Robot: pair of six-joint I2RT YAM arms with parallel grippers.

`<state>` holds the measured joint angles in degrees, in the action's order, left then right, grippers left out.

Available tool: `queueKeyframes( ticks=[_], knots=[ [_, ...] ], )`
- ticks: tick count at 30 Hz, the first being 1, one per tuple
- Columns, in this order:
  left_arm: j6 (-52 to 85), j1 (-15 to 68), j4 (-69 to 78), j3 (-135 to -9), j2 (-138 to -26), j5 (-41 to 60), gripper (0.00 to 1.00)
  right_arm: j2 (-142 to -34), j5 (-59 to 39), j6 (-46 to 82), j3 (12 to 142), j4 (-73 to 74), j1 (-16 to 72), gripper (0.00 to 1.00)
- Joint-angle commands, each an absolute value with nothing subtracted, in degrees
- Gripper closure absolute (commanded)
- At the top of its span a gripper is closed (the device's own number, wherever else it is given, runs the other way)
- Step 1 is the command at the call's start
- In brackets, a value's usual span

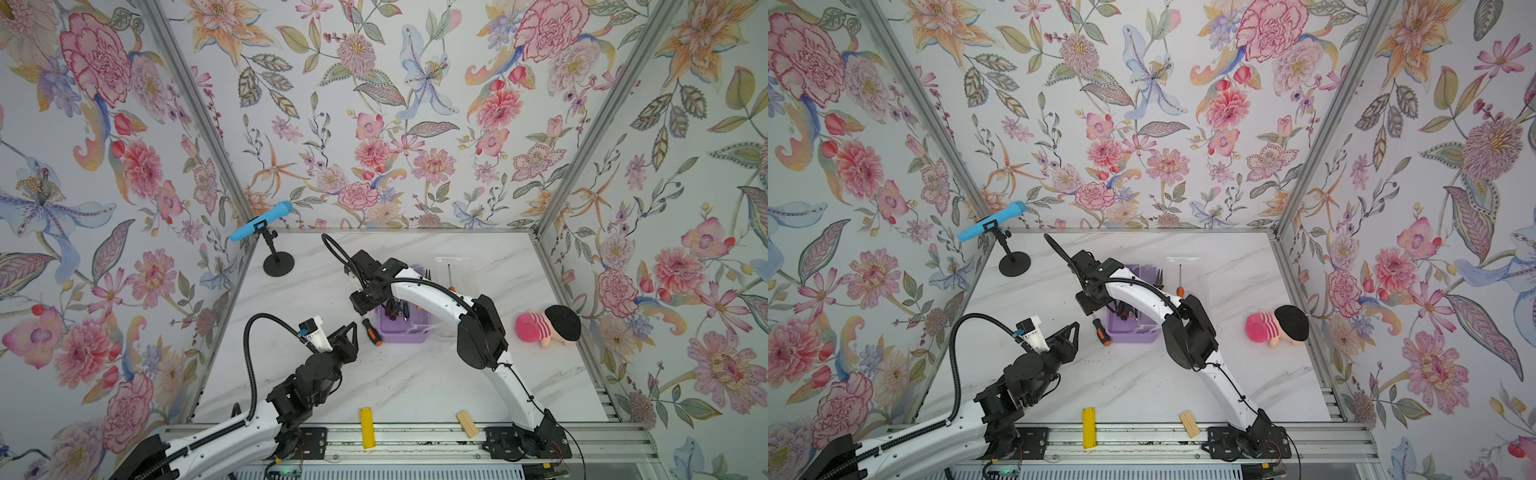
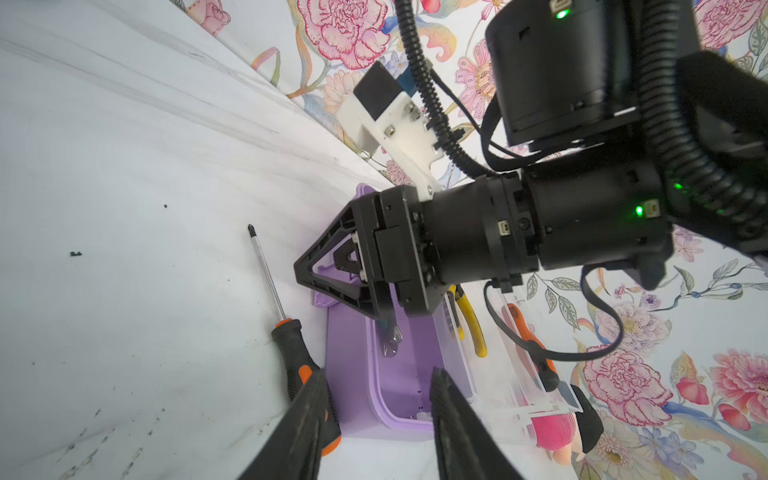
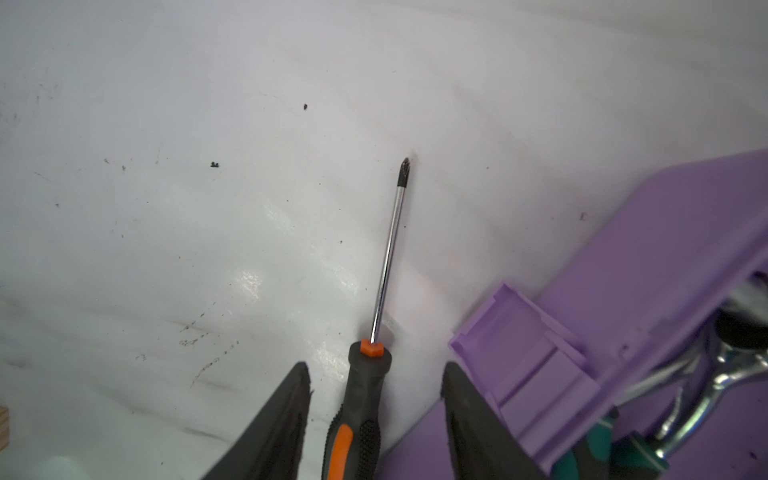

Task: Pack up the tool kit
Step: 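Close the right gripper on the black-orange Phillips screwdriver while the left arm draws back, then lift the Phillips screwdriver with the right gripper and carry it over the clear compartment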

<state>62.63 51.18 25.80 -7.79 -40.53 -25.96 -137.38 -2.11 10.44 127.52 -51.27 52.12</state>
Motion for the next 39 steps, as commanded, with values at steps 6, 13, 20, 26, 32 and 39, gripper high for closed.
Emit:
queueKeyframes(
  ticks=[6,13,20,26,32,39],
  knots=[
    [63.09,49.25,26.50,-6.95,-41.57,-26.01,0.56,-143.11,-1.96,9.32,131.82,-53.85,53.07,0.60],
    [64.07,48.52,26.26,-5.94,-41.57,-25.92,0.56,-145.88,-0.49,9.45,133.90,-55.41,53.22,0.60],
    [63.54,48.07,24.24,-6.00,-39.99,-26.87,0.56,-149.85,4.63,9.32,138.88,-60.25,54.35,0.64],
    [63.28,46.70,23.38,-5.34,-38.25,-25.96,0.56,-151.71,6.06,9.75,141.50,-62.31,54.94,0.73],
    [63.37,44.85,23.12,-4.53,-37.05,-24.11,0.56,-151.96,4.69,10.79,141.57,-62.51,54.84,0.86],
    [62.72,43.42,24.49,-4.30,-37.91,-22.18,0.56,-152.22,3.52,11.07,141.50,-62.54,54.50,0.95]
  ],
)
